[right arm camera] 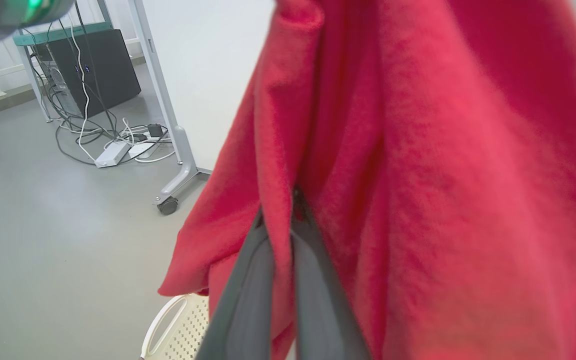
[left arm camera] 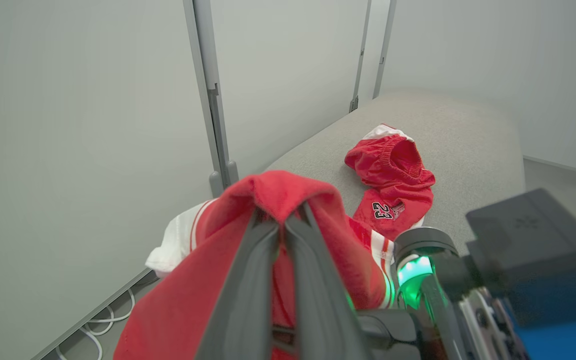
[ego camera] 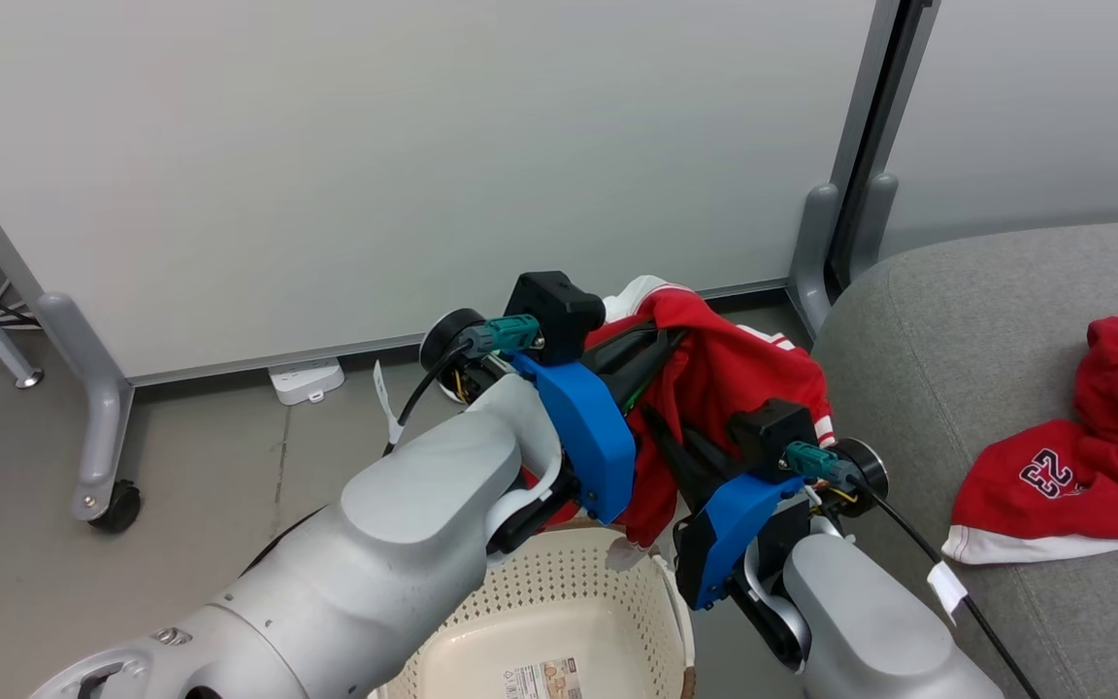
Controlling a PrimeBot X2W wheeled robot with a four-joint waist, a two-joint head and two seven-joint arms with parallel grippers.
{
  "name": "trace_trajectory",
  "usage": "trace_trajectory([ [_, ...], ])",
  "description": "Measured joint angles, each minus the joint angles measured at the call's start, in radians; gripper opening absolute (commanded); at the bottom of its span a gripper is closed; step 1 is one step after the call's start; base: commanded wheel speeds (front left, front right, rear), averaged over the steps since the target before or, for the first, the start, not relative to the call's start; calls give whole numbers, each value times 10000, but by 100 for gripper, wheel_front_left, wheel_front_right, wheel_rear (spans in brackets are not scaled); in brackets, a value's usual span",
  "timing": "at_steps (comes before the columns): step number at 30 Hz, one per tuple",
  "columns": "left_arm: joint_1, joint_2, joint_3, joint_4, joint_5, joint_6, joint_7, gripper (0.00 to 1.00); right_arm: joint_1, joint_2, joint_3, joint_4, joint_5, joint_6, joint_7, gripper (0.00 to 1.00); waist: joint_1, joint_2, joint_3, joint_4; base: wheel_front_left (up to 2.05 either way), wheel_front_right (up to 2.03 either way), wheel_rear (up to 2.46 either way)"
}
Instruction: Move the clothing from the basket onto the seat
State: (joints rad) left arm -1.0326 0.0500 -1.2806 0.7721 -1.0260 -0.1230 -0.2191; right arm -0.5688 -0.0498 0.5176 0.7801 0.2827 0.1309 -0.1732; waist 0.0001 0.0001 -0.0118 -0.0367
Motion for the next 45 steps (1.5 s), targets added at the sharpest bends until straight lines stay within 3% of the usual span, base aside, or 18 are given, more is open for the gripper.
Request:
trace_trajectory([
  [3, 0, 0, -6, 29, 0, -2, -27, 0, 0, 0, 48, 48, 27, 0, -42, 0, -2, 0, -3, -18, 0, 0, 0],
  [4, 0, 0, -6, 38, -2, -2, -29, 35, 0, 0, 63, 63, 35, 0, -48, 0, -1, 0, 0, -25, 0, 0, 0],
  [5, 0, 0, -10, 44, 2, 2, -61, 100, 0, 0, 75, 81, 67, 0, -71, 0, -1, 0, 5, -32, 0, 0, 0],
  [15, 502, 31, 372, -67, 397, 42, -397, 100, -3, 0, 102, 25, 226, 0, -207, 0, -1, 0, 70, -76, 0, 0, 0],
  [21, 2412, 729, 2535, -1973, 2178, 424, -433, 100, 9, -2, -117, -144, 88, 0, -253, 0, -1, -1, 131, -55, 0, 0, 0],
  [30, 5940, 1718, 4729, -4088, 4755, 514, -435, 100, 161, 0, -451, -433, -136, 0, -211, 0, -1, 0, 236, 51, 0, 0, 0],
  [36, 7589, 1703, 6224, -4734, 5735, 431, -435, 100, 373, -2, -1016, -583, -326, 0, -203, 0, 0, 0, 256, 270, 0, 0, 0],
  [45, 8437, 1429, 7350, -4849, 6414, 146, -435, 100, 593, 0, -1193, -895, -514, 0, -27, 0, 0, 0, 246, 292, 0, 0, 0],
])
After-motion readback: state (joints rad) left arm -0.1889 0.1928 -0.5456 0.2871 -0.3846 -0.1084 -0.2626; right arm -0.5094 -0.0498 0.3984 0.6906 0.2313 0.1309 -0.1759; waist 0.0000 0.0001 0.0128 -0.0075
